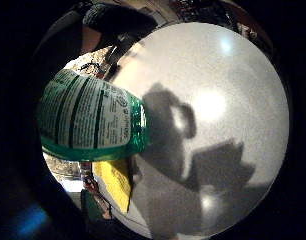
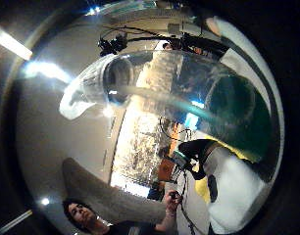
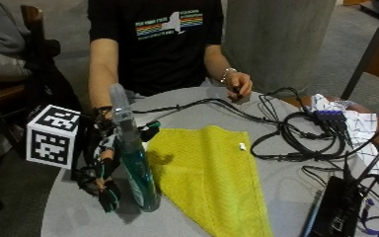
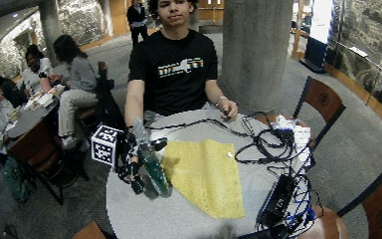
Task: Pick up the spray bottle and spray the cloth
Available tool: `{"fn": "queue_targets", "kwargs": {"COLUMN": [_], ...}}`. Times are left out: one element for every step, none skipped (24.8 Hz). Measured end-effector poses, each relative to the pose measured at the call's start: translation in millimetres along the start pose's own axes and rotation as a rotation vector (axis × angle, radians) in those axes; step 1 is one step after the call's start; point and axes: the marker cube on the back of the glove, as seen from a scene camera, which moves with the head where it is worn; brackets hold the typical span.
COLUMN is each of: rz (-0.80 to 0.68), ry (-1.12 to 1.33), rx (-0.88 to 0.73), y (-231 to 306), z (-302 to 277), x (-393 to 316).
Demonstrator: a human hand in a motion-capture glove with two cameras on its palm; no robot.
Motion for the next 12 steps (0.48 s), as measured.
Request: {"fn": "queue_targets", "kwargs": {"rz": [-0.001, -0.003, -0.005, -0.006, -0.007, -0.006, -0.006, -0.007, -0.008, -0.009, -0.010, -0.010], "ry": [-0.007, -0.015, -0.022, -0.027, -0.030, -0.031, -0.030, -0.029, -0.028, -0.030, -0.032, -0.034], "rx": [0.004, 0.008, 0.012, 0.014, 0.013, 0.010, 0.005, 0.002, 0.001, 0.001, 0.002, 0.003], "y": [-2, -4, -6, -8, -10, -12, -14, -16, -17, -19, -21, -22], "z": [2, 4, 6, 8, 9, 11, 12, 12, 13, 14, 14, 15], "x": [1, 1, 2, 2, 2, 2, 3, 3, 3, 3, 4, 4]}}
